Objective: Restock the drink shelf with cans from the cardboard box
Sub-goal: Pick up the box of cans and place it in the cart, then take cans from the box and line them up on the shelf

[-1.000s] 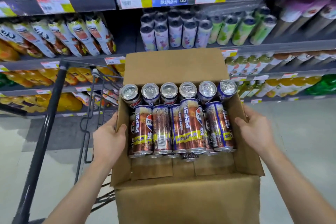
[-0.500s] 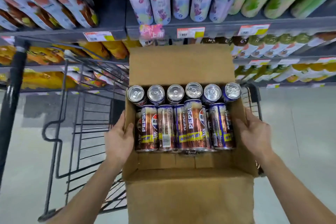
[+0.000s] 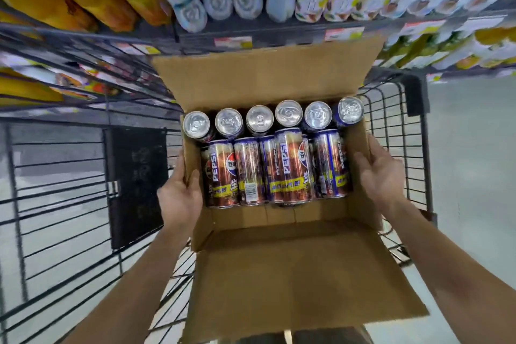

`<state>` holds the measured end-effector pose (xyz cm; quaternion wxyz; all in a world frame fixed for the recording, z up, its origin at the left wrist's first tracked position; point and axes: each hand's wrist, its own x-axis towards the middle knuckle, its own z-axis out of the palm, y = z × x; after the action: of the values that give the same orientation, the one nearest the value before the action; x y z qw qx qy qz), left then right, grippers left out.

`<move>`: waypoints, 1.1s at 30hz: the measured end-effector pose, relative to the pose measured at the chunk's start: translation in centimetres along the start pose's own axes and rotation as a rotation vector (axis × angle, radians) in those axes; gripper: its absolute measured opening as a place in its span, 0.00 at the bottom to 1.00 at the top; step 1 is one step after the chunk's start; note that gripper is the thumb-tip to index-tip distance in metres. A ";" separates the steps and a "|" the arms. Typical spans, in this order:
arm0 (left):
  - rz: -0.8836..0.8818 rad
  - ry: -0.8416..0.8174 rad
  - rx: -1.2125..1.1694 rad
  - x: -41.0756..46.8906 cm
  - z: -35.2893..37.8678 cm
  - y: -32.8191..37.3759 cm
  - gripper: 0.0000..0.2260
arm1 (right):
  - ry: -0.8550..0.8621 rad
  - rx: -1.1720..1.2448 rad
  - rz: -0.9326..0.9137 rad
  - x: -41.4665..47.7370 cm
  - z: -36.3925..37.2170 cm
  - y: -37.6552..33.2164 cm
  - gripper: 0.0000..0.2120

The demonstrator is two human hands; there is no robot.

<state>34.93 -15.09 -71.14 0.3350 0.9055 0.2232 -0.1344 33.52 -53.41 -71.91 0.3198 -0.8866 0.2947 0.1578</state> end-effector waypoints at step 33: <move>0.099 -0.169 0.125 1.9 7.4 0.5 0.29 | -0.139 -0.064 -0.056 -3.0 10.2 -7.5 0.36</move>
<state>36.14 -19.74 -77.14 0.3017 0.9200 0.1401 -0.2072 34.94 -40.76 -74.50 0.3151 -0.8912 0.2415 0.2193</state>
